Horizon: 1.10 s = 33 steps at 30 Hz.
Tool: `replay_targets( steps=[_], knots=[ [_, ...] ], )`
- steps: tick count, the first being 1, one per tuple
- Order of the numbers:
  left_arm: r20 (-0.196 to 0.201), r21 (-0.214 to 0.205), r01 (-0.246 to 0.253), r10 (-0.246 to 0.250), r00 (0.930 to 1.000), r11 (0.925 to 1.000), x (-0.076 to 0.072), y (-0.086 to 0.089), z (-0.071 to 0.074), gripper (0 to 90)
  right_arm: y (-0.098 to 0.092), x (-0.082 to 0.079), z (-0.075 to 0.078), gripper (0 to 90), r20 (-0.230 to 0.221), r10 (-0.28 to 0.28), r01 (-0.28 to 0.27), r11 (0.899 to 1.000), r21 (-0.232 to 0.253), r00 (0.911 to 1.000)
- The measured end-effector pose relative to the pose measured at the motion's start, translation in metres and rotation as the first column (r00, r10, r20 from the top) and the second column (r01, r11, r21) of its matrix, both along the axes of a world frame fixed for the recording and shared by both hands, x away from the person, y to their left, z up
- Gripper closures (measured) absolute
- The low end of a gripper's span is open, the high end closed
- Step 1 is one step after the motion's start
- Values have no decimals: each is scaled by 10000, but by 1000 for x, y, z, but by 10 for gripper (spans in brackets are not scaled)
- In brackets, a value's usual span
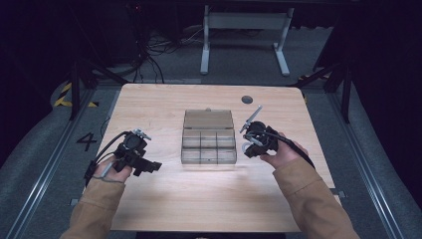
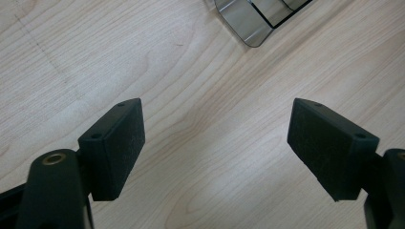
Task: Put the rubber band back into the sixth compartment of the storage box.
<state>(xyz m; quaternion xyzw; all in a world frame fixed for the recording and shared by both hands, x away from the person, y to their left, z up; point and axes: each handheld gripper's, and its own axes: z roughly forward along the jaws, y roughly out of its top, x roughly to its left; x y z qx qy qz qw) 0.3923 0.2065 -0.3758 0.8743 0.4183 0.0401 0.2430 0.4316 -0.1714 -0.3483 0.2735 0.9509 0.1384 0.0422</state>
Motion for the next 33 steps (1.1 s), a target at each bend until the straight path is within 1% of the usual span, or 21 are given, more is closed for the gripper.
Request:
replay_targets(
  steps=[3, 6, 11, 14, 19, 23, 24, 28, 30, 33],
  knots=[
    [-4, 35, 21, -21, 10000, 10000, 0, 0, 0, 209, 4, 4, 1, 811, 35, 55, -56, 9999, 146, 10000],
    [6, 45, 19, -19, 10000, 10000, 0, 0, 0, 209, 10, 7, 3, 812, -44, 152, -151, 9998, 153, 9999],
    [14, -30, -37, 37, 10000, 10000, 0, 2, 0, 209, 19, 11, 6, 811, -32, 231, -230, 9994, 262, 9997],
    [8, -16, -28, 28, 10000, 10000, 1, 3, 0, 209, 26, 14, 5, 811, -82, 363, -361, 9991, 219, 9993],
    [2, -3, -36, 36, 10000, 10000, 1, 2, -1, 209, 34, 18, 4, 812, -112, 415, -413, 9989, 215, 9991],
    [1, 24, -41, 41, 10000, 10000, 1, 2, -1, 209, 39, 20, 3, 812, -88, 538, -535, 9982, 287, 9985],
    [2, 30, -41, 41, 10000, 10000, 1, 1, -1, 209, 40, 20, 3, 812, -57, 596, -595, 9980, 225, 9982],
    [-4, 20, -54, 54, 10000, 10000, 1, 1, -1, 210, 44, 23, 2, 812, -180, 591, -586, 9979, 267, 9981],
    [-8, 11, -48, 48, 10000, 10000, 1, 2, -1, 209, 46, 25, 3, 812, -171, 622, -618, 9978, 227, 9979],
    [-36, 21, -13, 13, 10000, 10000, 1, 1, -3, 209, 49, 27, 4, 812, -264, 625, -616, 9976, 323, 9977]
  ],
)
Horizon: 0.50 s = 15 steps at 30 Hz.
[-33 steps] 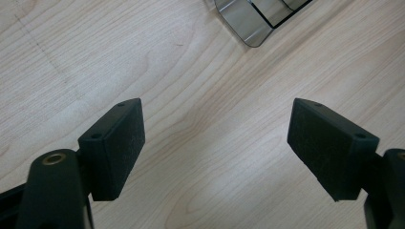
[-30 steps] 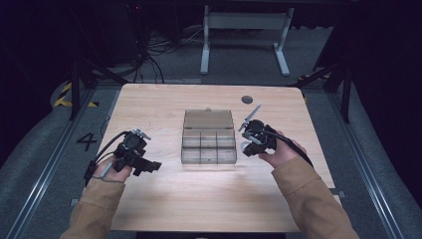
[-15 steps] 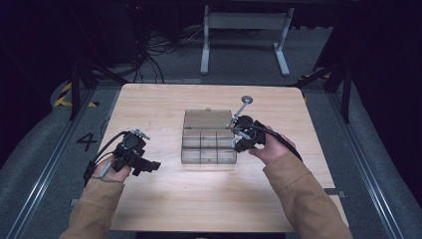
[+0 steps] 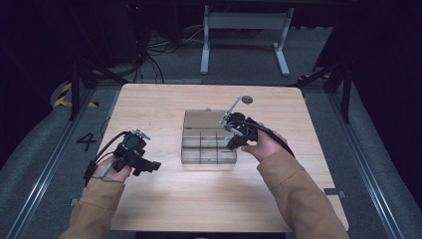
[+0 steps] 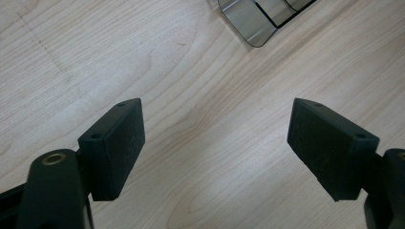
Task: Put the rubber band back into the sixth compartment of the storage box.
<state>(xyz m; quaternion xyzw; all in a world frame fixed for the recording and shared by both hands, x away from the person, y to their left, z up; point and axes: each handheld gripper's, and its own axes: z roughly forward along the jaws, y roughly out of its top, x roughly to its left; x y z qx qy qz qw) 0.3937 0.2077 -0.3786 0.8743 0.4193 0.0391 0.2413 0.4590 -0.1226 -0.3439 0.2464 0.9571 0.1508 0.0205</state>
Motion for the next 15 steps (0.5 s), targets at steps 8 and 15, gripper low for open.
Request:
replay_targets(
  steps=[8, 15],
  knots=[
    [-21, 1, 0, 0, 10000, 10000, 1, 0, -1, 209, 9, 3, -4, 811, -109, 176, -175, 9998, 45, 9998],
    [-49, 23, -12, 13, 10000, 10000, 2, 0, -2, 209, 11, 7, -7, 811, -549, 268, -244, 9988, 435, 9981]
  ],
)
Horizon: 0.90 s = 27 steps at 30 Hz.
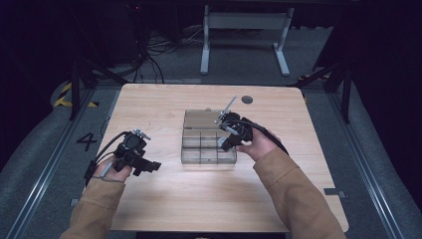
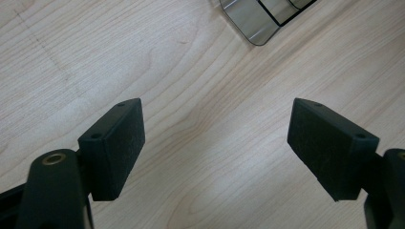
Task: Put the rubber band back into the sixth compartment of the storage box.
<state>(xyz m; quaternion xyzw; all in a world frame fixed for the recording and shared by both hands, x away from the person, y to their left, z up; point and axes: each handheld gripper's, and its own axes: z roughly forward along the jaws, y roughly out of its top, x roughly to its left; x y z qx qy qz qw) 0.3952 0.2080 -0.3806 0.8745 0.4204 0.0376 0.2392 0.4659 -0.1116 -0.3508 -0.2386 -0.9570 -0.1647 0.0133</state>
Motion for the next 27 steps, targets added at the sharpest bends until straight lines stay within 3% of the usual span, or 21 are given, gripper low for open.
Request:
replay_targets(
  steps=[27],
  knots=[
    [-49, 58, 27, -27, 10000, 10000, 0, -1, -1, 209, 7, 8, -35, 808, -445, -219, 194, 9983, -552, 9988]
  ],
)
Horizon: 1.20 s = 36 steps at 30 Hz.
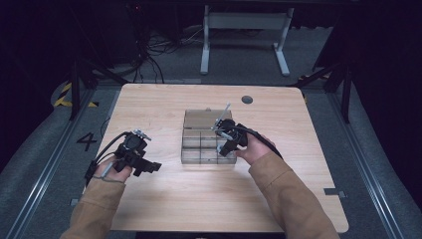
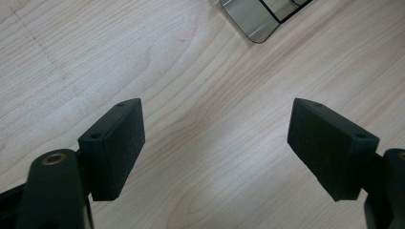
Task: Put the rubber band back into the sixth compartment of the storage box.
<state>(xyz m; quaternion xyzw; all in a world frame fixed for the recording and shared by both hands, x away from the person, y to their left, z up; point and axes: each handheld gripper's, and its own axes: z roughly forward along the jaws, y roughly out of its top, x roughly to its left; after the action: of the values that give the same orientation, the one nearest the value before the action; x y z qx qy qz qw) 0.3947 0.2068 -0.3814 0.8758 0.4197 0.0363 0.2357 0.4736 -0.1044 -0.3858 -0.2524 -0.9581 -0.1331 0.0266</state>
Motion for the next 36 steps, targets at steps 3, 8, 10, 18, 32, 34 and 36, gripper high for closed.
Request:
replay_targets(
  steps=[3, 8, 10, 18, 32, 34, 36],
  knots=[
    [8, 4, -5, 5, 10000, 10000, 0, -1, 0, 209, -1, 0, -2, 808, -125, -45, 45, 10000, -9, 9999],
    [17, 32, 51, -51, 10000, 10000, -1, -2, 0, 209, -2, 1, -6, 808, -182, -121, 121, 9999, -3, 9998],
    [15, 31, 53, -53, 10000, 10000, -1, -2, 0, 209, -3, 1, -7, 808, -227, -163, 163, 9999, 1, 9996],
    [14, 35, 52, -52, 10000, 10000, -1, -2, 0, 209, -4, 2, -8, 805, -292, -156, 158, 9999, 62, 9995],
    [9, 34, 38, -38, 10000, 10000, -1, -2, 0, 209, -4, 6, -15, 811, -515, -296, 303, 9995, 127, 9982],
    [14, 28, 42, -42, 10000, 10000, -1, -2, 0, 209, -4, 7, -16, 812, -557, -298, 307, 9994, 147, 9980],
    [11, 29, 44, -44, 10000, 10000, -1, -2, 0, 209, -3, 7, -18, 812, -538, -336, 344, 9993, 142, 9980]
  ],
)
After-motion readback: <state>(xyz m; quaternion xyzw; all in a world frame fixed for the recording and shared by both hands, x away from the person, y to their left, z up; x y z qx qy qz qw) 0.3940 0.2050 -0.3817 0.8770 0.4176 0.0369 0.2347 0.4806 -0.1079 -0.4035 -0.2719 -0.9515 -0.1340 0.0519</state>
